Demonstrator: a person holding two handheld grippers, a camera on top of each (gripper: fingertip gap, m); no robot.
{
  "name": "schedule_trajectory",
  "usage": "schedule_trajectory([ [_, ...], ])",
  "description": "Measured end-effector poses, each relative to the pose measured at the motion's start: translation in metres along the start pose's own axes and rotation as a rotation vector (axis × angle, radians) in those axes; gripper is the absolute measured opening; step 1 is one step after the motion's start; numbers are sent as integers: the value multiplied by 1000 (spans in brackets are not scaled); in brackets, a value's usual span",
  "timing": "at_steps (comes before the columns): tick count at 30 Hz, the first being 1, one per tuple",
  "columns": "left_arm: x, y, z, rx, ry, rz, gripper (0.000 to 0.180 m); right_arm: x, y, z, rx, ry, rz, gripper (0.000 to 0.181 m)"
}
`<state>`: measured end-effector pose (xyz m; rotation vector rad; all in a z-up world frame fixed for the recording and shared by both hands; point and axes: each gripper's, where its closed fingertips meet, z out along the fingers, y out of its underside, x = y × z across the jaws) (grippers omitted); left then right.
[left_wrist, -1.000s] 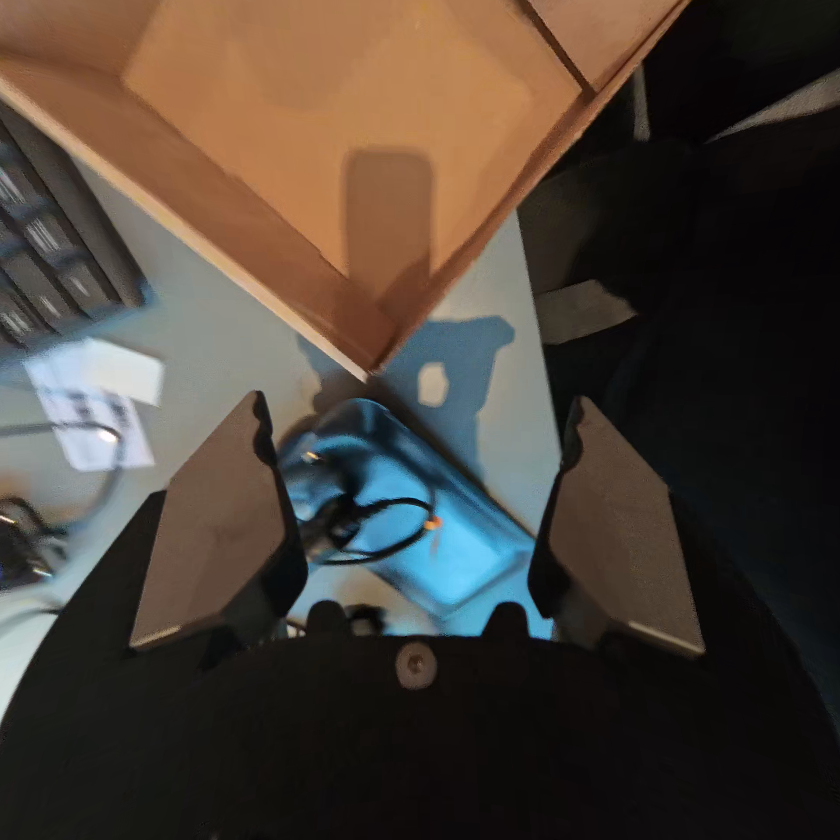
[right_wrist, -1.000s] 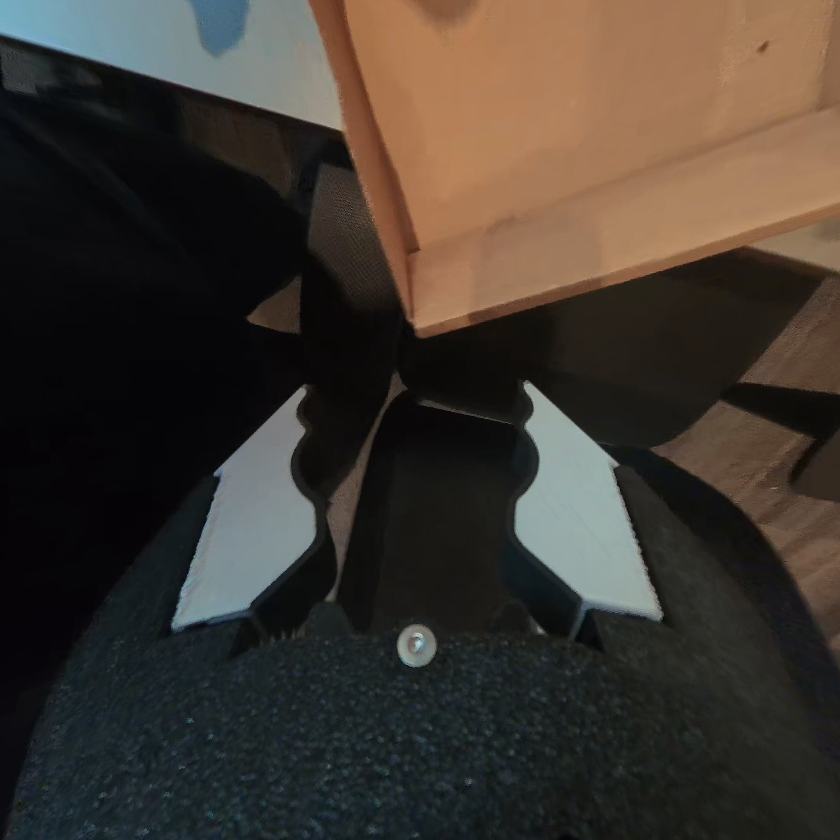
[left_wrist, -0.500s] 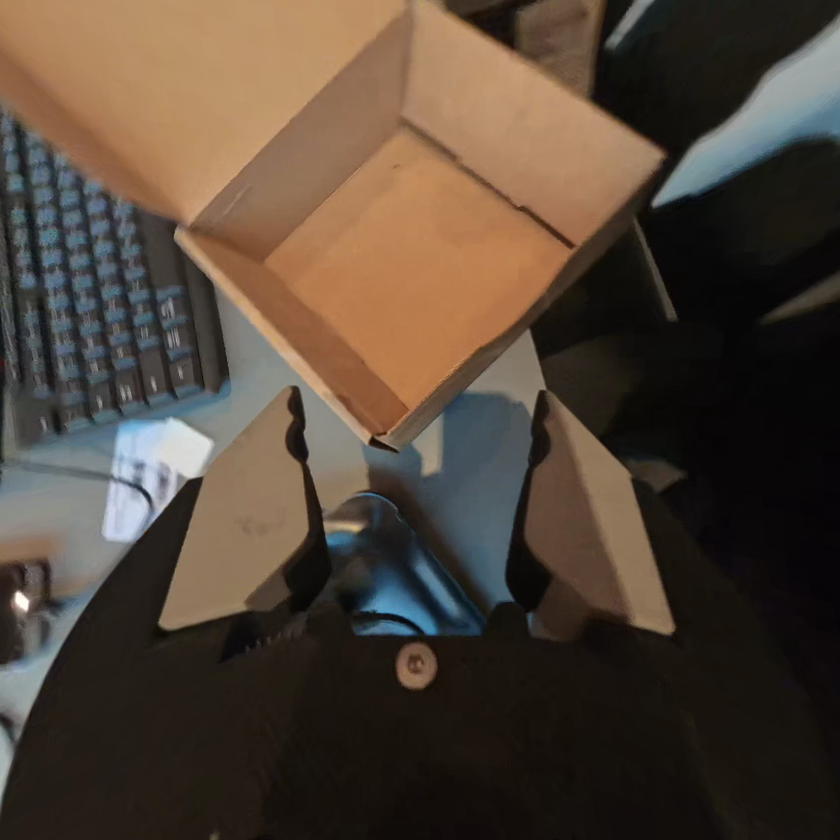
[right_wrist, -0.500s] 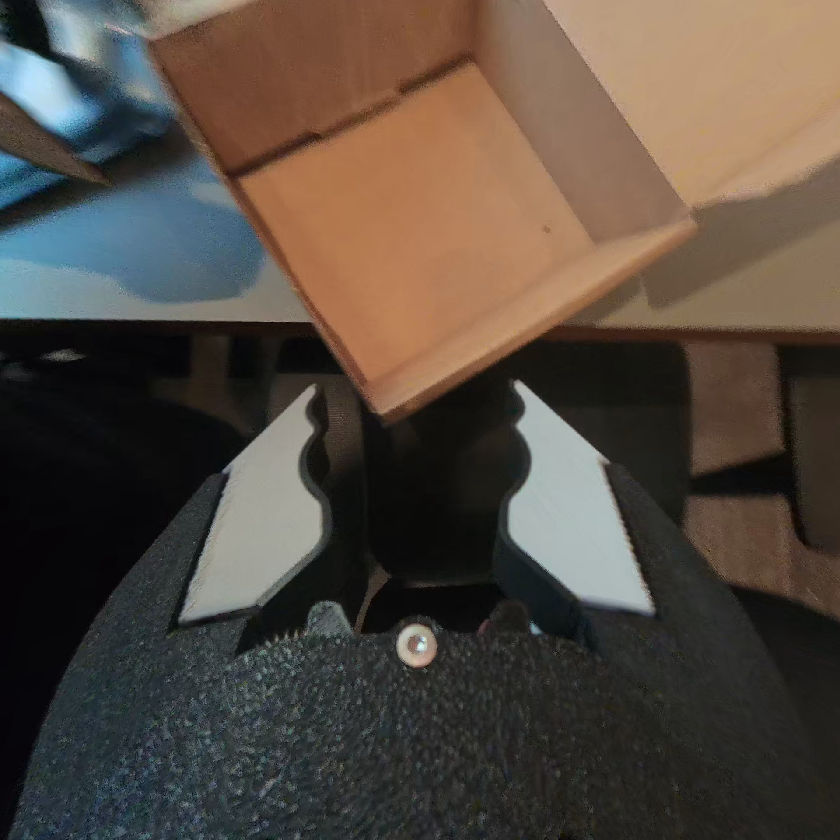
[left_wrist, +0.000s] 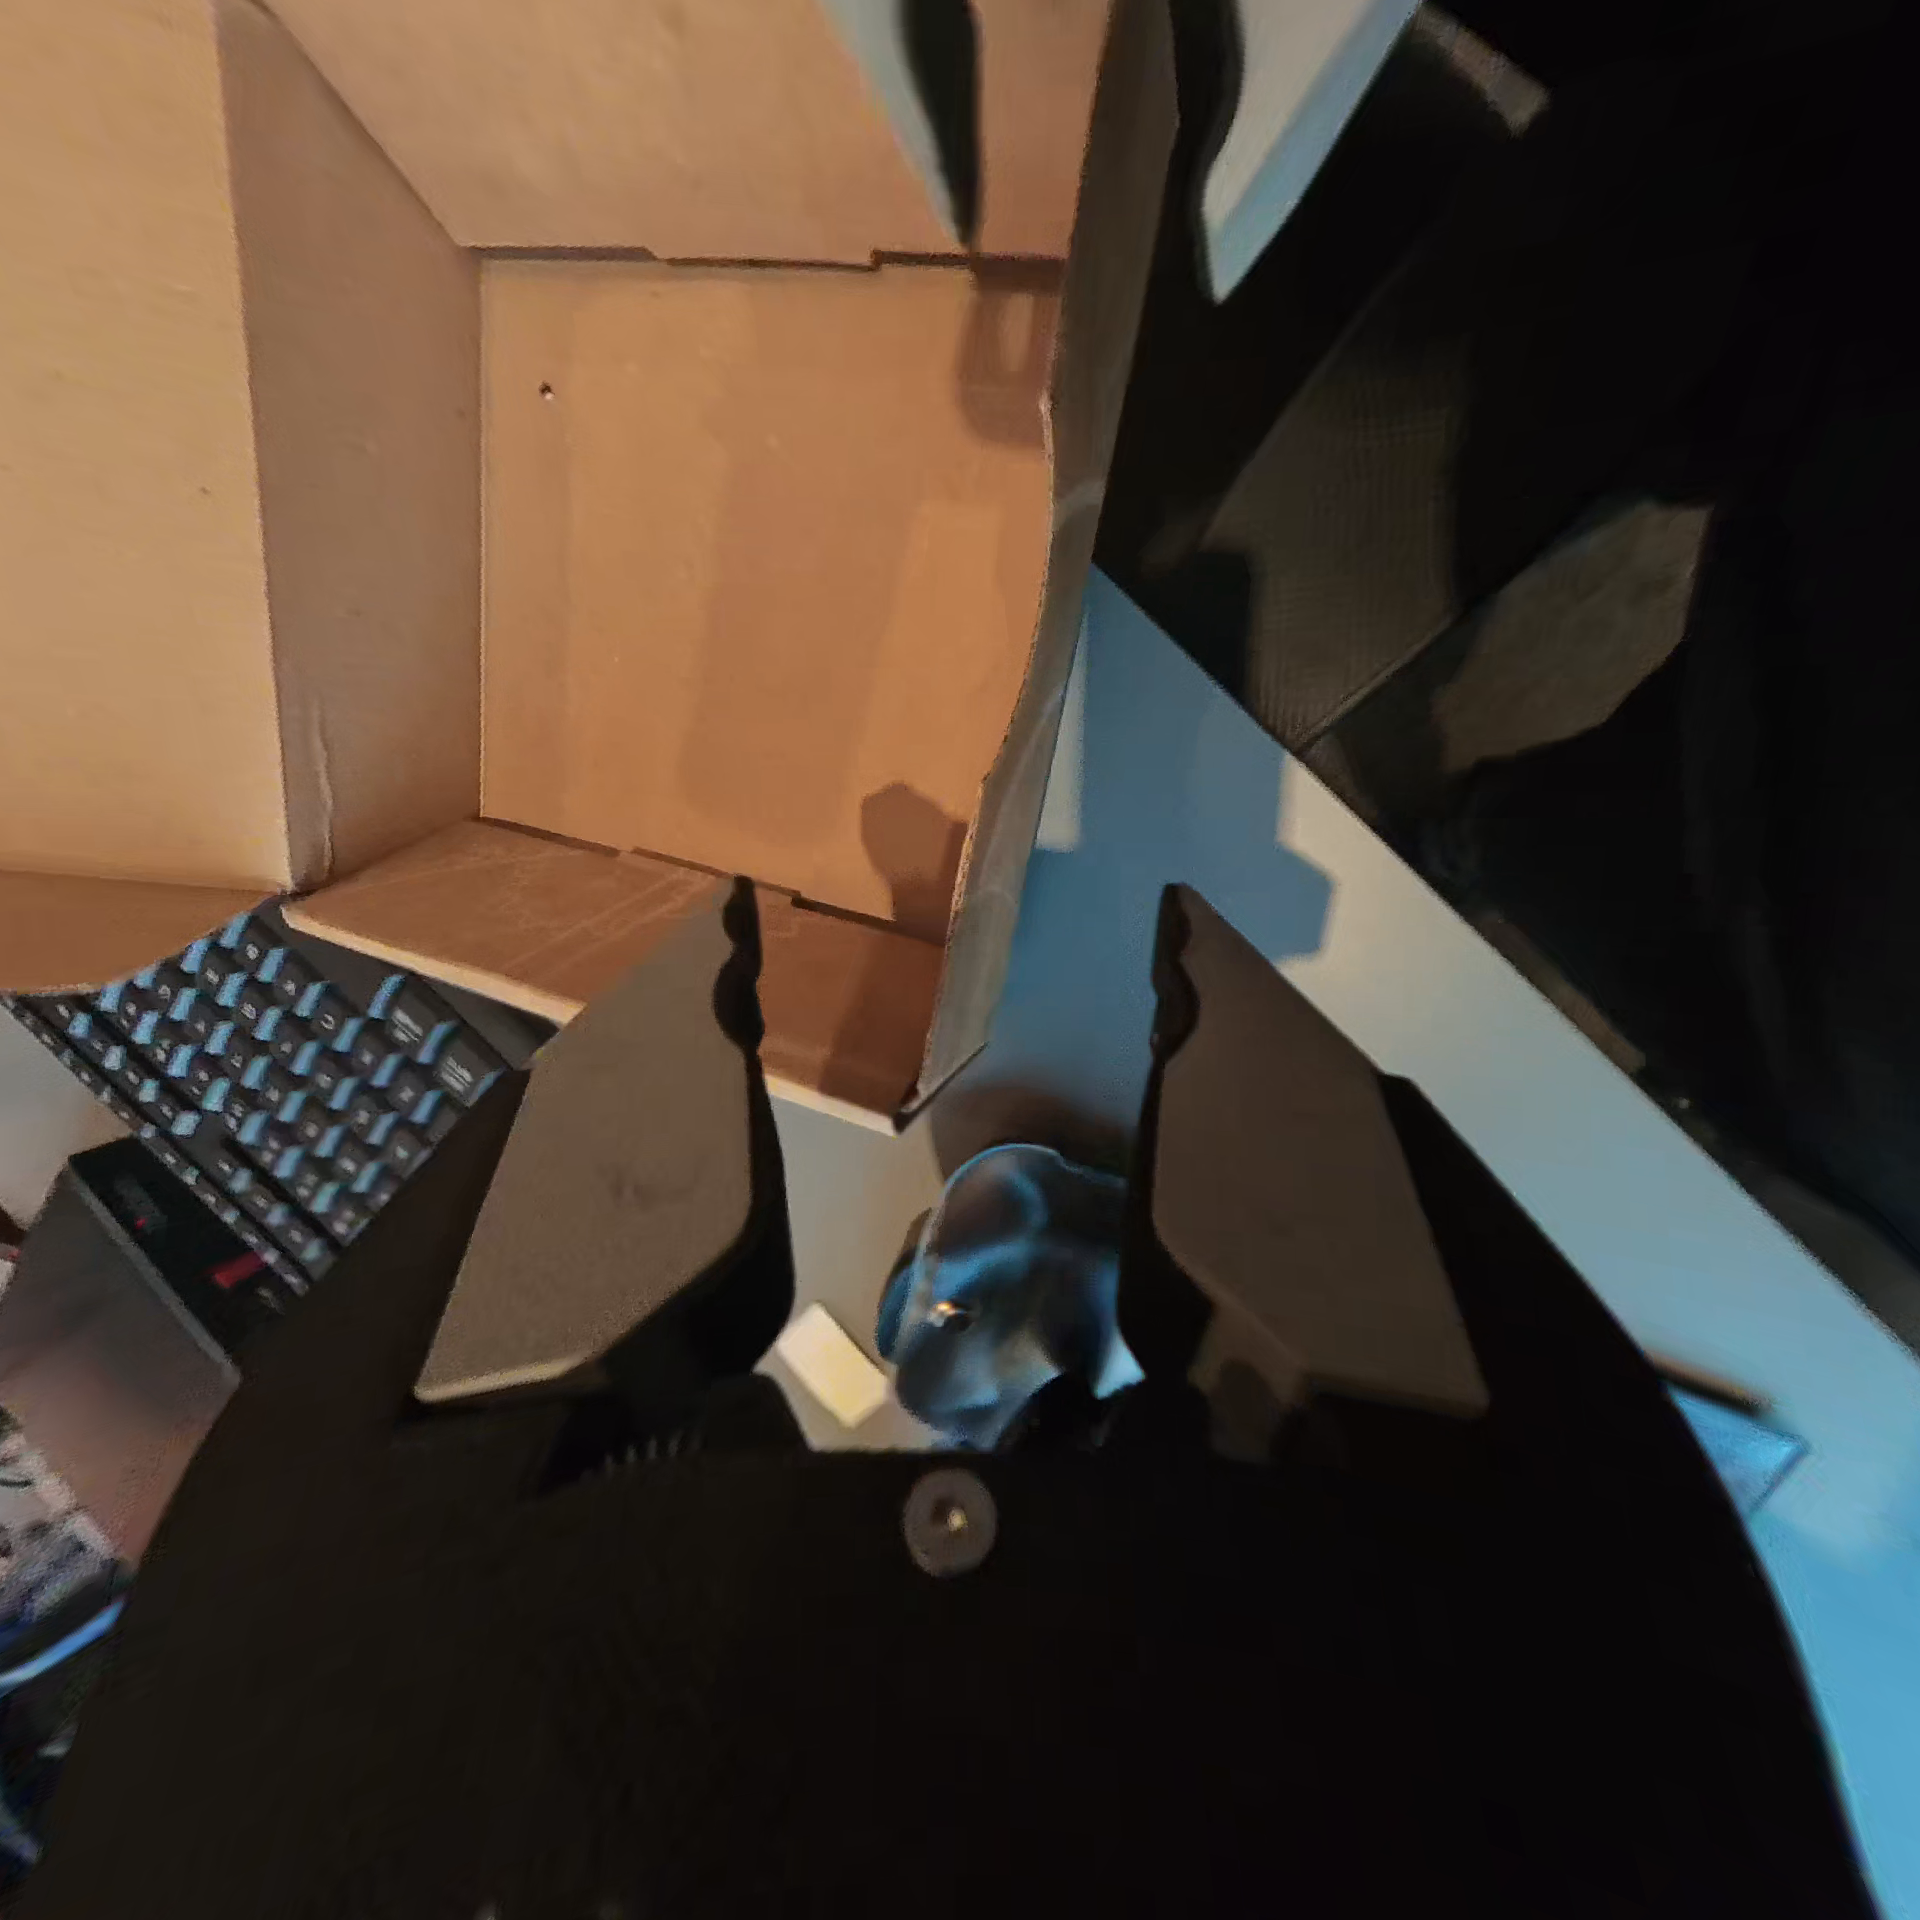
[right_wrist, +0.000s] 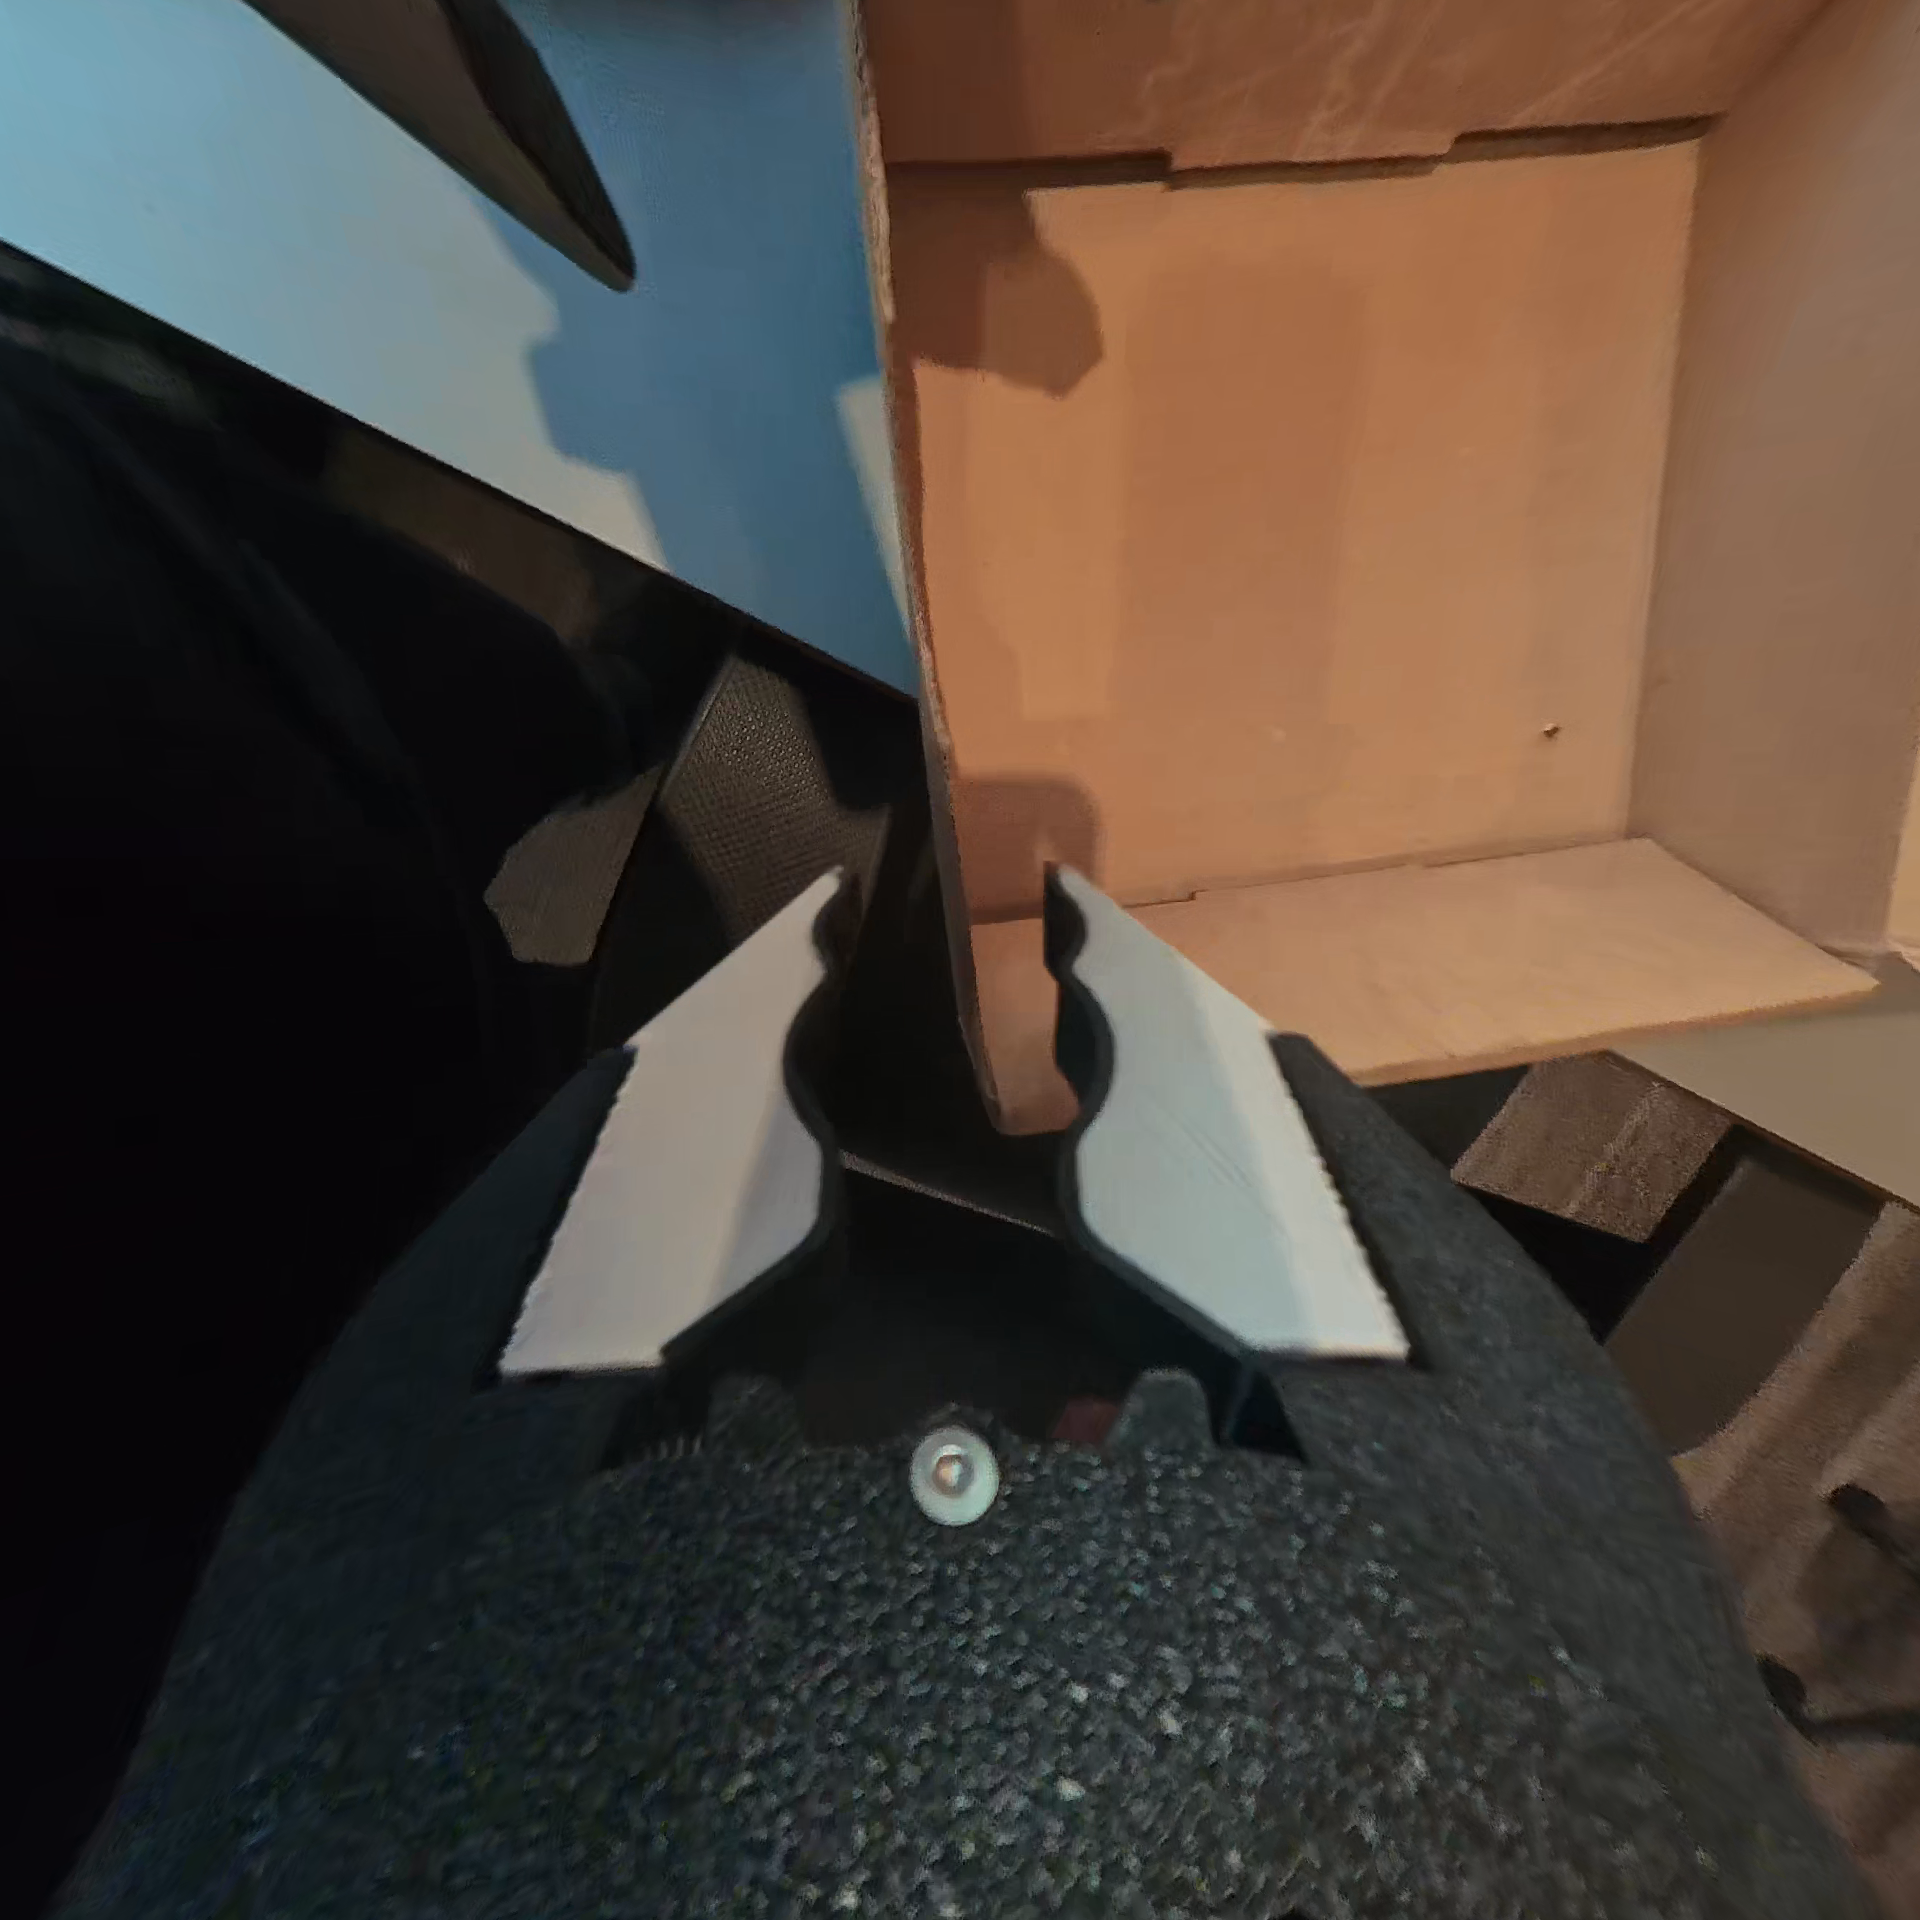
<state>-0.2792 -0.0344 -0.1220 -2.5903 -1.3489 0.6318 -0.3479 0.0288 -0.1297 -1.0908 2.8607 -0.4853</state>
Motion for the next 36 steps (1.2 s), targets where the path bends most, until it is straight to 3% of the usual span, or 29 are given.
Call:
schedule_trajectory([
  [6, 8, 9, -17, 86, -15, -433, 84, 0, 5, 2, -37, -6, -18, 3],
  [9, 10, 24, -22, 102, 8, -658, 87, 1, 2, -4, -23, -3, -30, 3],
  [15, -8, 53, -34, 97, -23, -905, 94, 3, -24, -30, 82, -18, 4, 5],
  [20, -9, 33, -34, 264, 222, -1285, 112, -7, -44, -33, 141, -46, 3, 5],
  [27, -19, 27, -24, 404, 447, -1645, 123, -20, -54, -30, 181, -54, -14, 5],
  [31, -20, 20, -17, 445, 547, -1753, 112, -27, -59, -33, 211, -63, -30, 6],
  [34, -15, 18, -12, 453, 571, -1784, 81, -28, -63, -34, 225, -63, -48, 6],
  [36, -14, 18, -10, 469, 572, -1787, 80, -30, -63, -33, 219, -87, -49, 6],
])
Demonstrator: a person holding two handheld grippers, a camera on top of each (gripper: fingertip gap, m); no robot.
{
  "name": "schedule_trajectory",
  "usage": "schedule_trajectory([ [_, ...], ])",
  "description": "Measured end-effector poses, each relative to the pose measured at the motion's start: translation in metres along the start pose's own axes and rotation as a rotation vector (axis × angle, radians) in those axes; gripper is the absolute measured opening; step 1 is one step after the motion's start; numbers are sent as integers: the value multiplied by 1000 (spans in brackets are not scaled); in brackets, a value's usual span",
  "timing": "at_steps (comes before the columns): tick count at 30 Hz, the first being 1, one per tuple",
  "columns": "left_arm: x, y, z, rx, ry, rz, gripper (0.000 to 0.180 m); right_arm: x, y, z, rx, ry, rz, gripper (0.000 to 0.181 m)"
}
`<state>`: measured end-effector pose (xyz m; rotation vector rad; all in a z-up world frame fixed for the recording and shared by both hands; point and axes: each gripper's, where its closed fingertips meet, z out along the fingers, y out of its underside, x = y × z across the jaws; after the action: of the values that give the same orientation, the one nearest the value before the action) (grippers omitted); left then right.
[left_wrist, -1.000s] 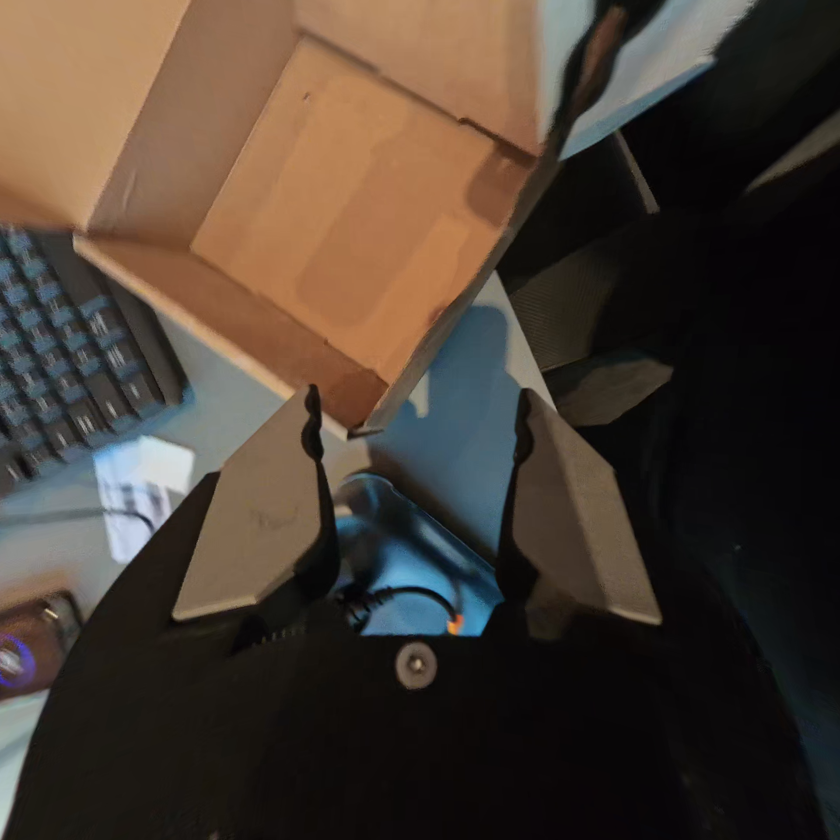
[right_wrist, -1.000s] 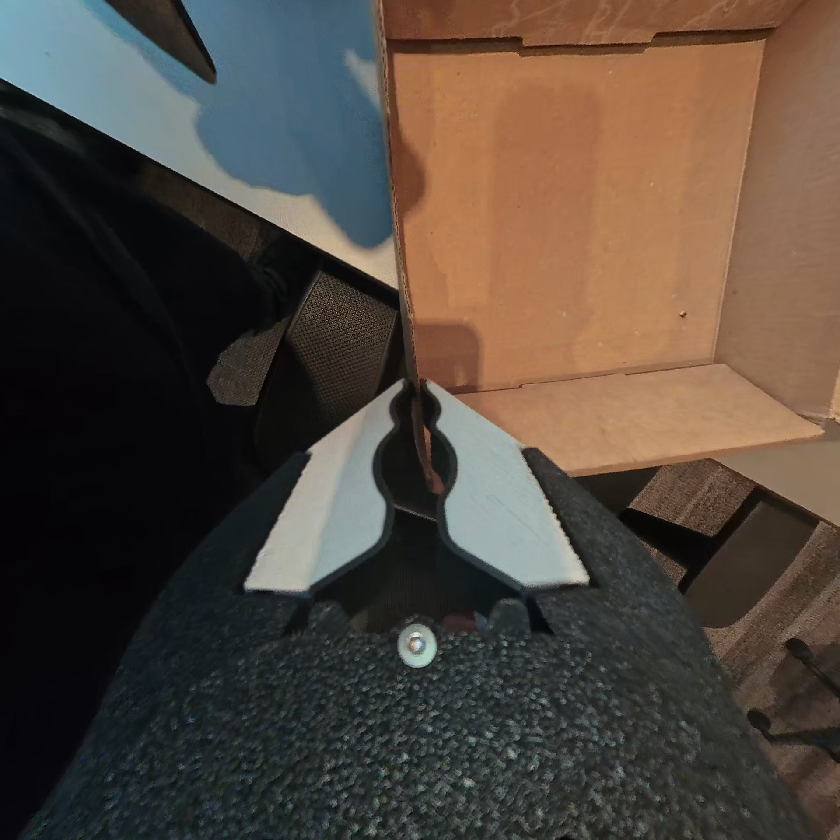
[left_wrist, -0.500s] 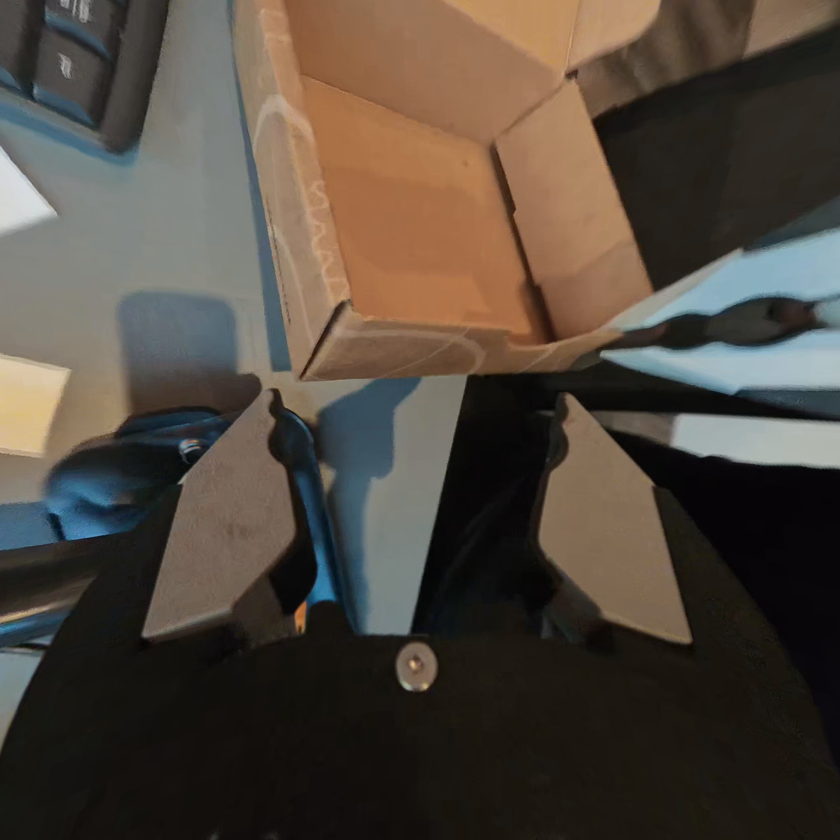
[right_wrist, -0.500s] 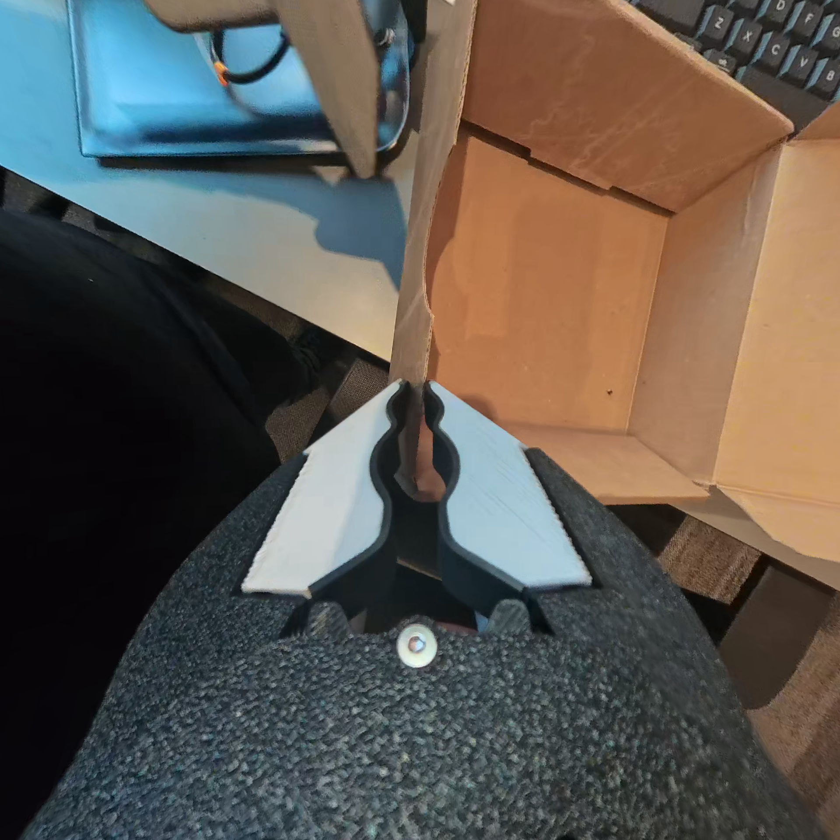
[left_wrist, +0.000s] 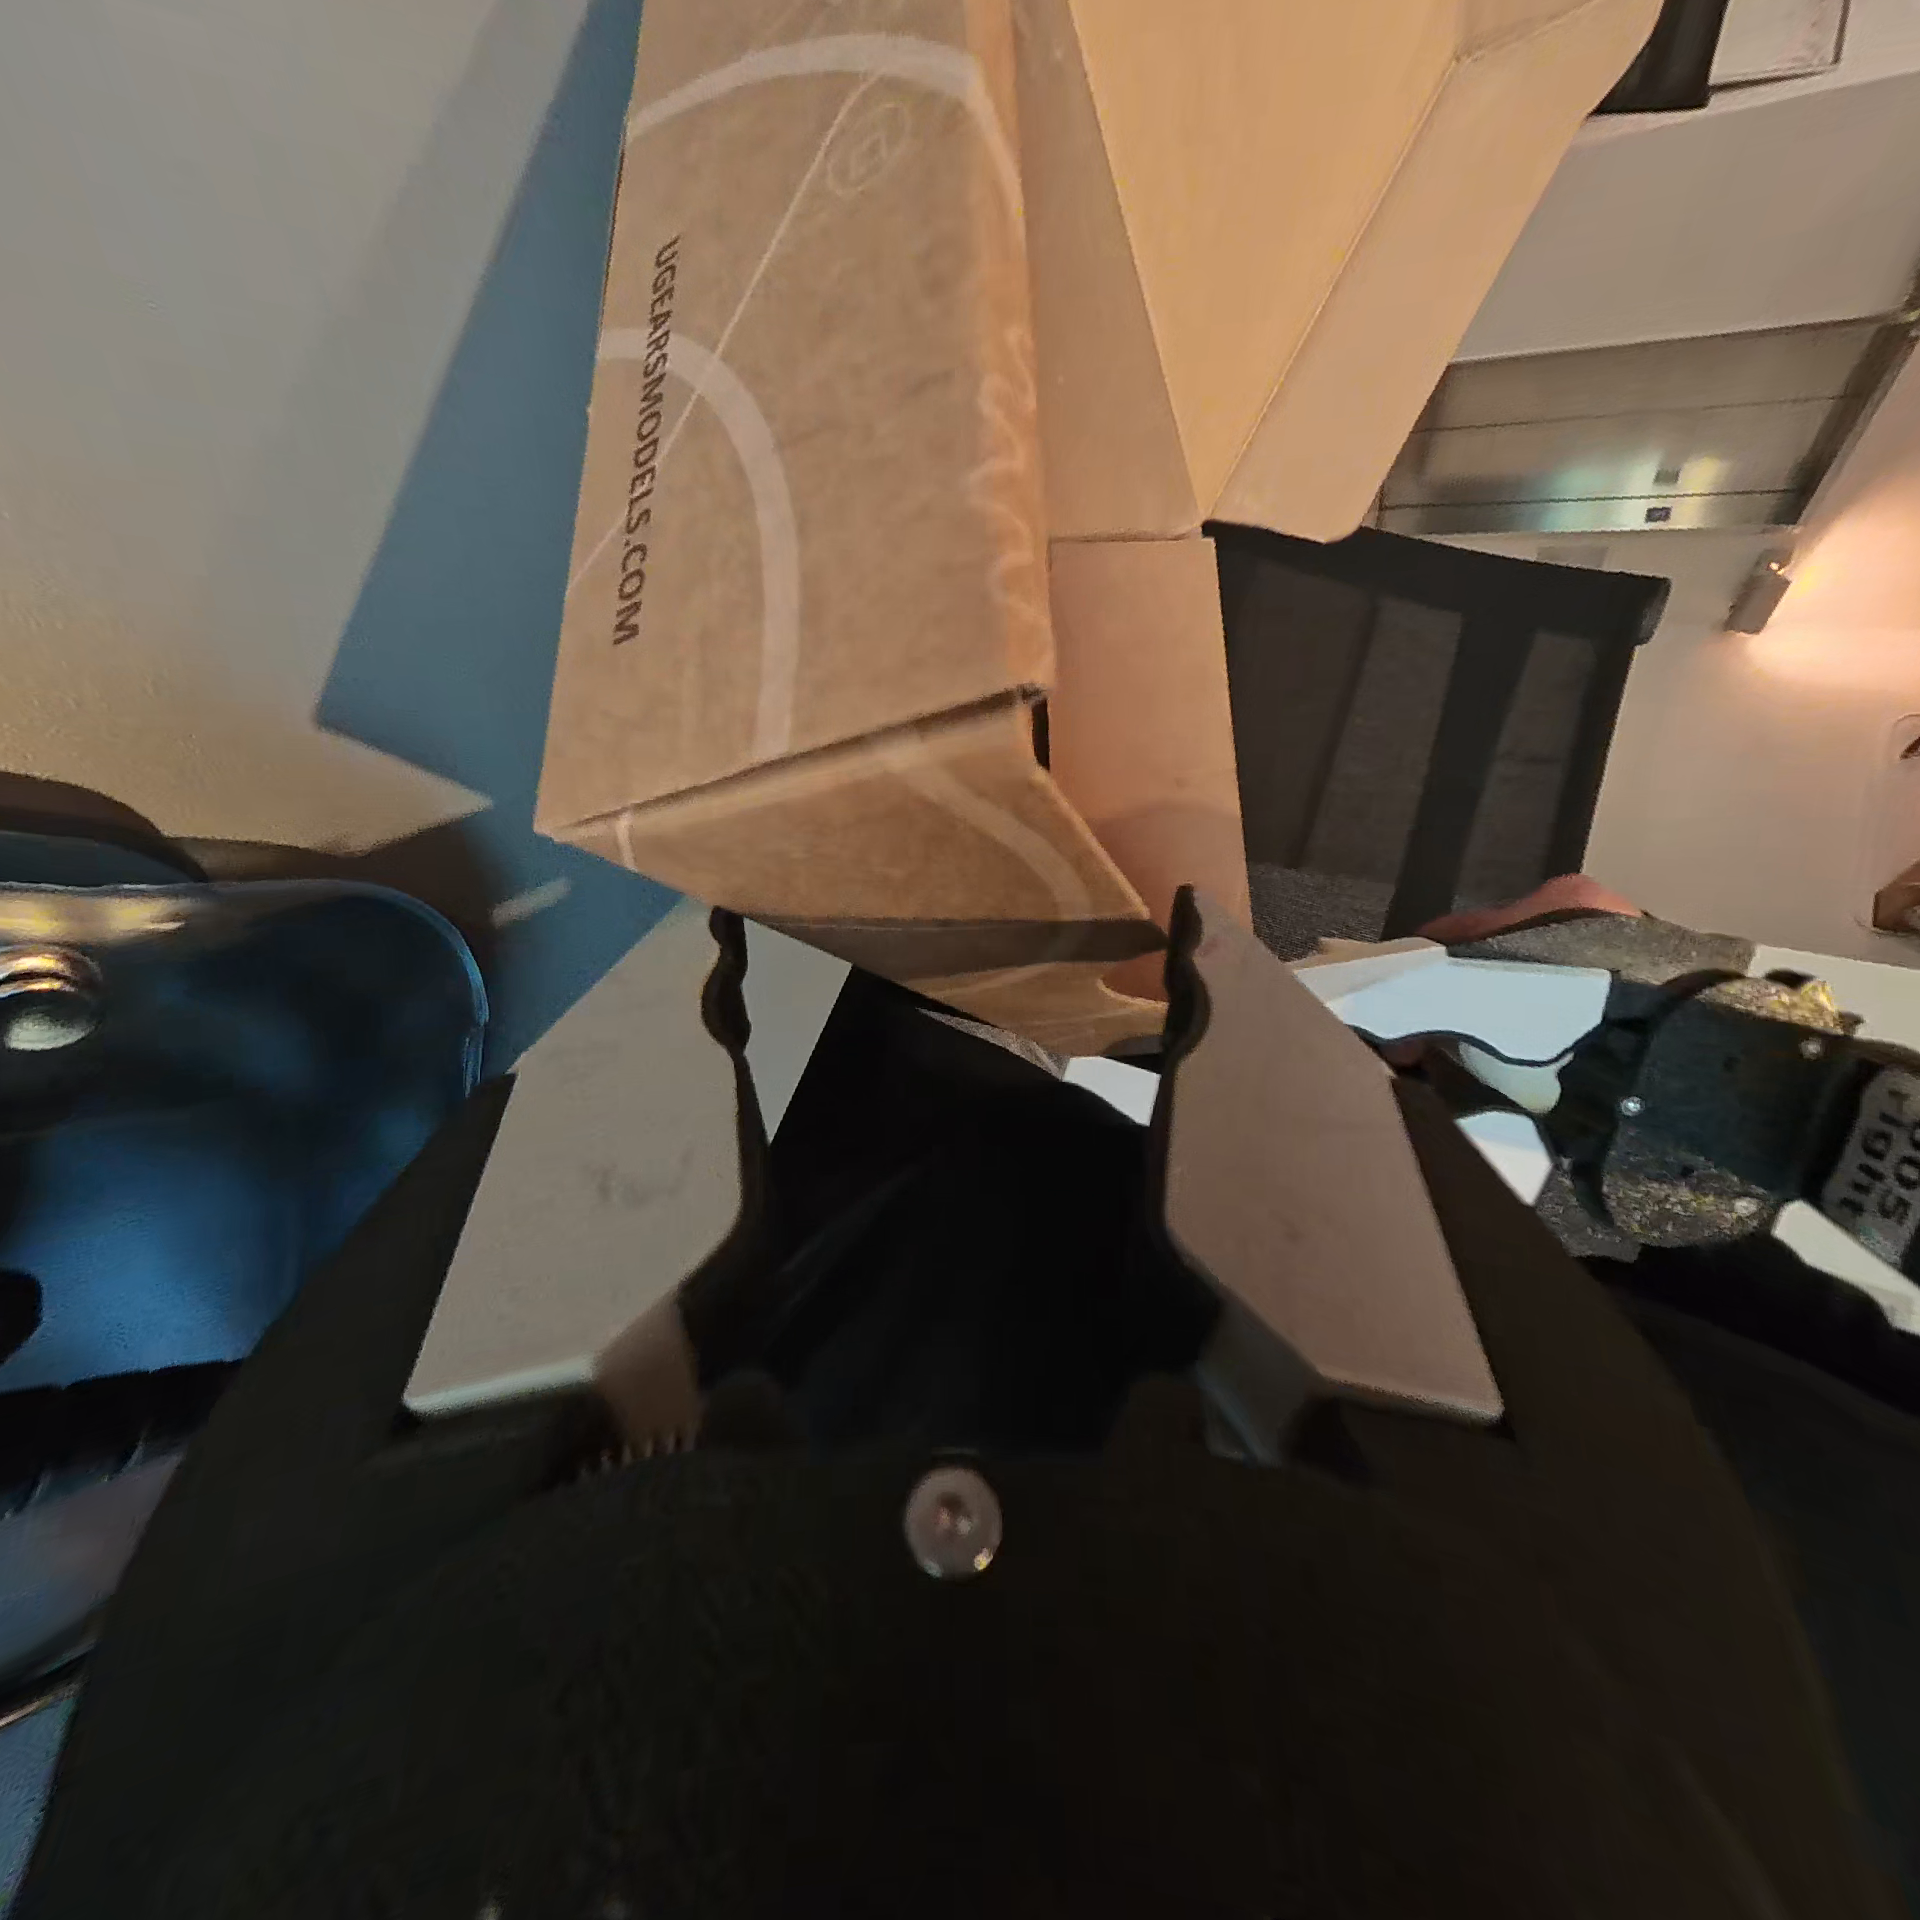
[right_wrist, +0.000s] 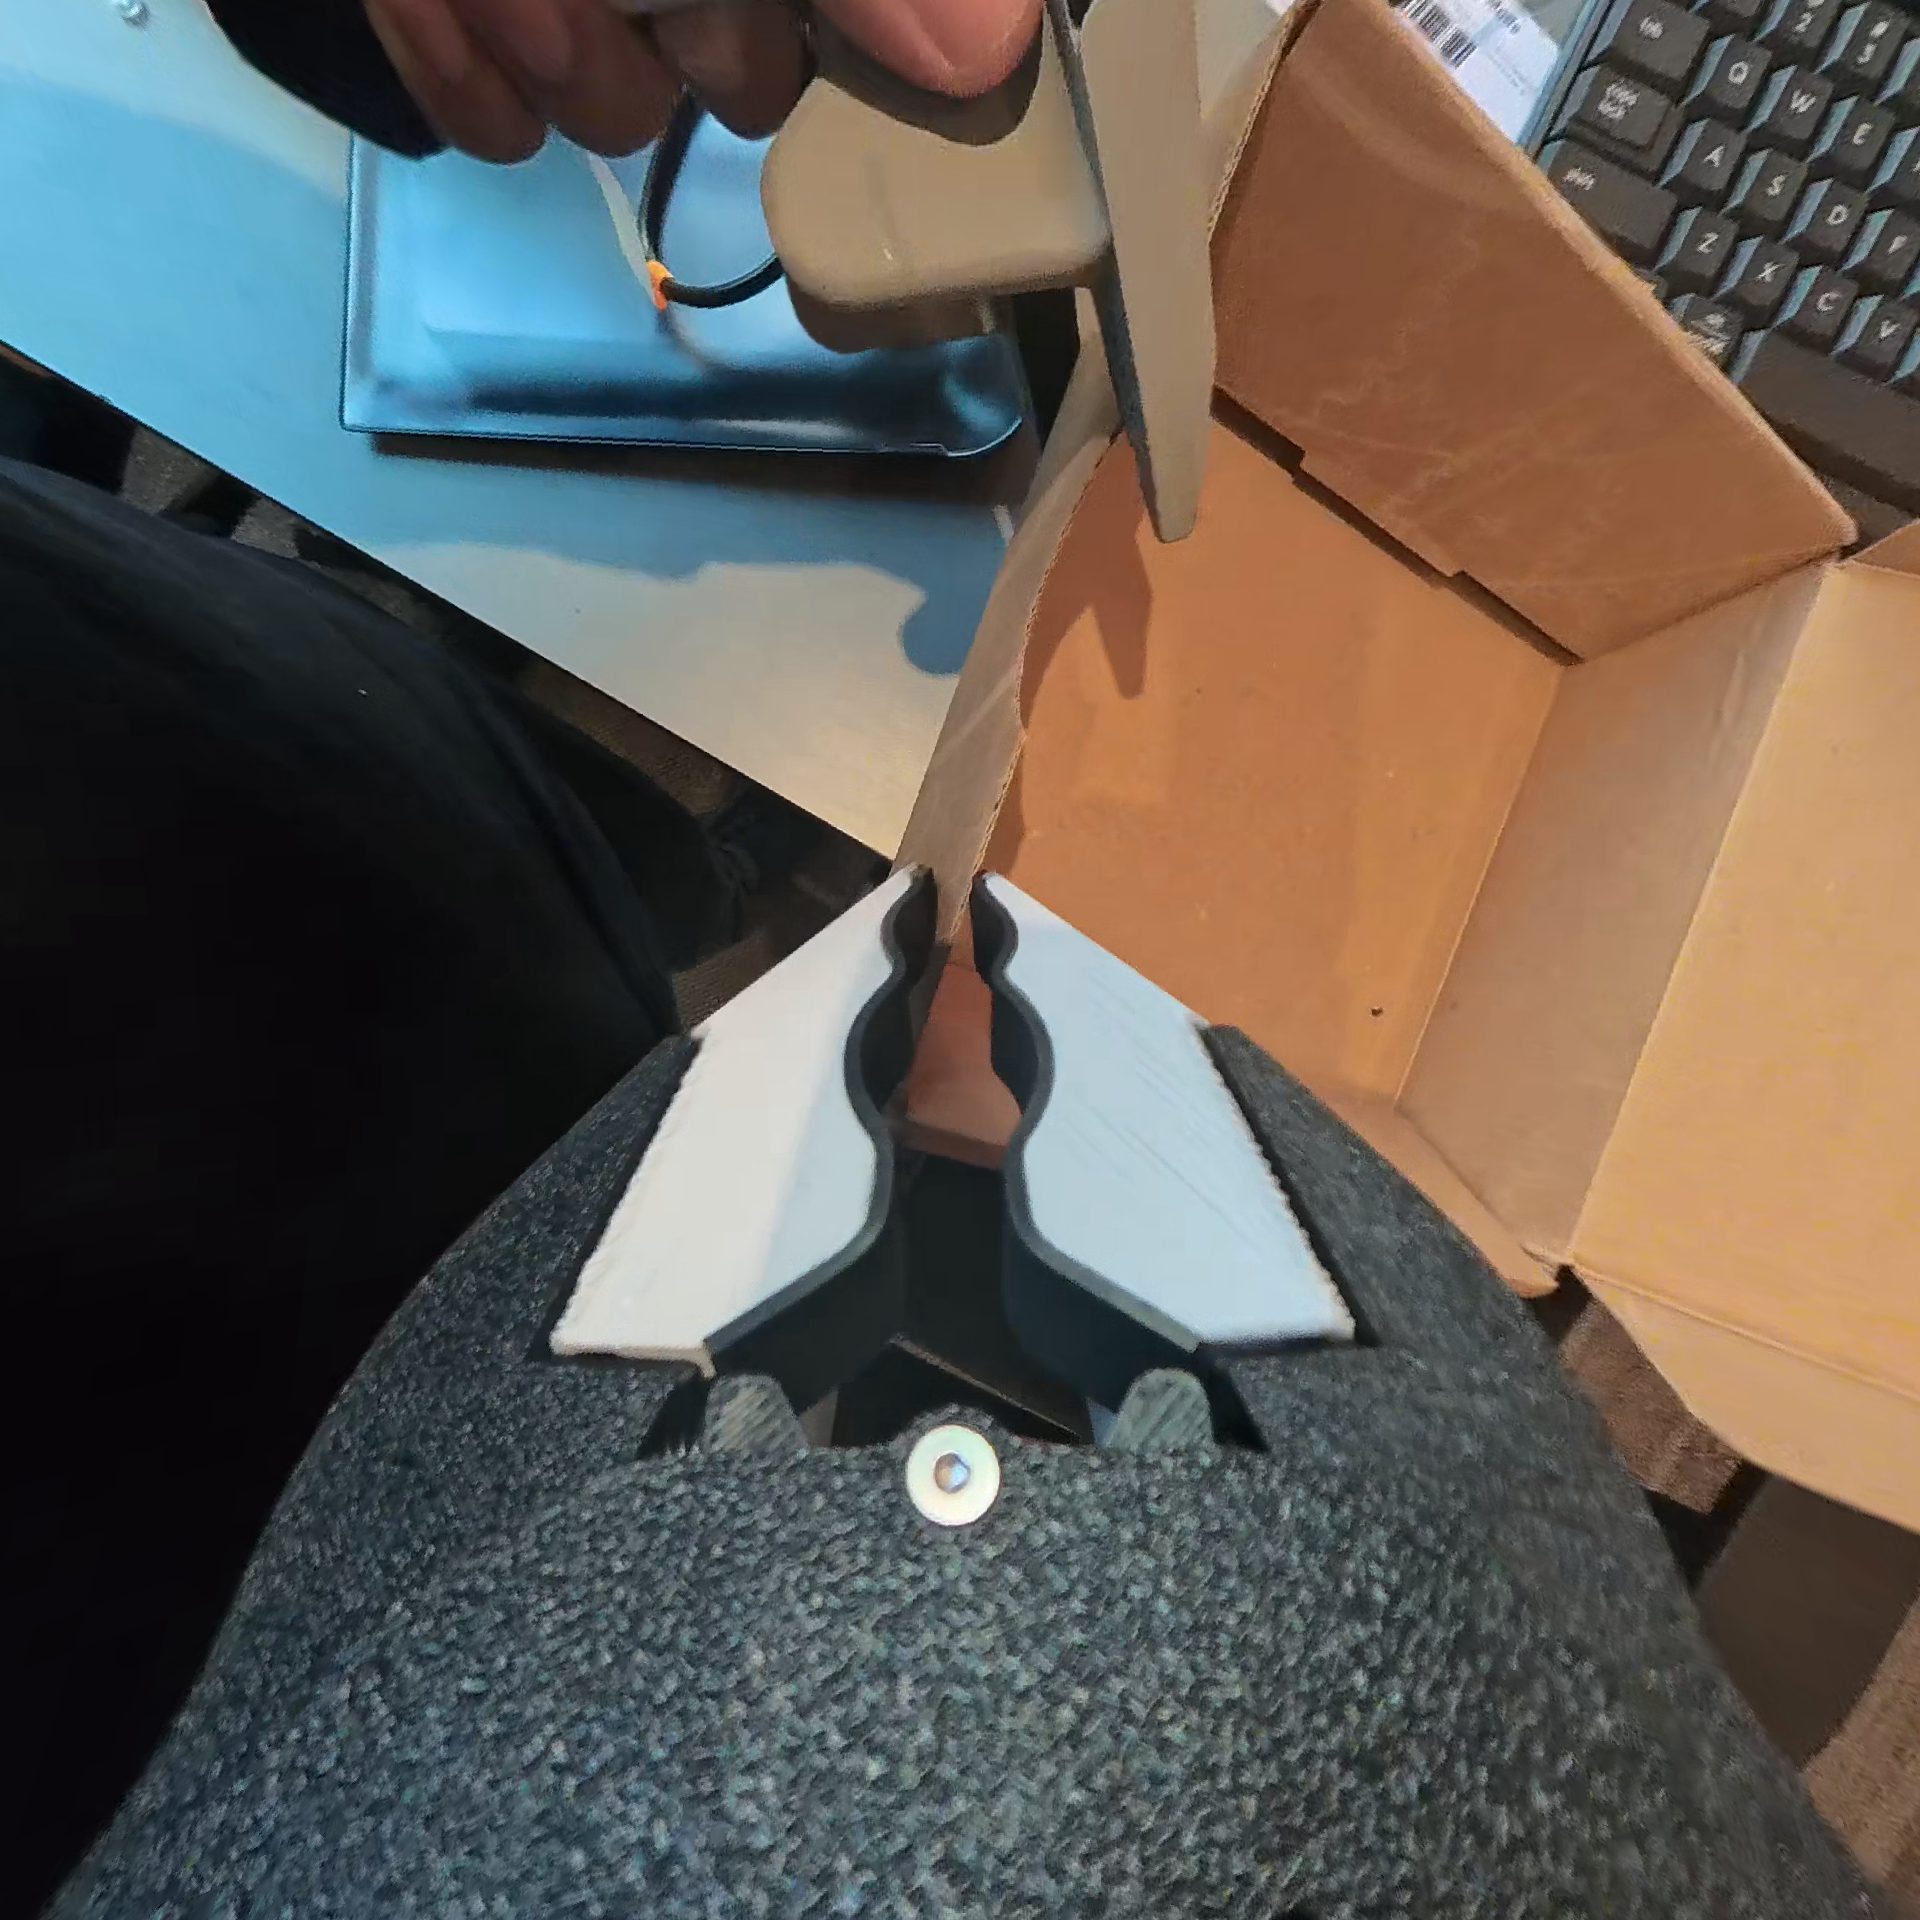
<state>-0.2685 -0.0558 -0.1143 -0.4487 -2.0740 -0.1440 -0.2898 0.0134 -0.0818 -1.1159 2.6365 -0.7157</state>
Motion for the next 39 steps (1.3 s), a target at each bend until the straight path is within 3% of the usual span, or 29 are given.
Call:
schedule_trajectory([
  [7, -2, 12, 2, -50, 17, 26, 79, -10, 6, 2, -27, -123, -24, 7],
  [14, 0, 10, -3, -29, 40, 52, 79, 42, -43, -21, 129, -125, -73, 25],
  [16, 1, 11, -3, -29, 46, 63, 79, 70, -52, -10, 102, -93, -137, 26],
  [23, 4, 17, -10, -22, 71, 83, 78, 113, -67, 53, -105, -25, -462, 61],
  [27, 14, 24, -18, -27, 158, 88, 77, 103, -48, 74, -178, -97, -514, 60],
  [32, 23, 34, -34, -57, 329, 115, 75, 78, -26, 75, -211, -331, -384, 52],
  [33, 28, 33, -40, -49, 402, 96, 68, 73, -21, 74, -225, -393, -342, 44],
  [35, 23, 16, -57, 50, 487, 7, 12, 72, -17, 72, -216, -440, -274, 26],
  [36, 15, 7, -64, 111, 490, -34, 0, 74, -16, 73, -209, -440, -241, 26],
  [39, 1, 5, -69, 110, 408, -28, 0, 75, -18, 77, -183, -468, -160, 26],
])
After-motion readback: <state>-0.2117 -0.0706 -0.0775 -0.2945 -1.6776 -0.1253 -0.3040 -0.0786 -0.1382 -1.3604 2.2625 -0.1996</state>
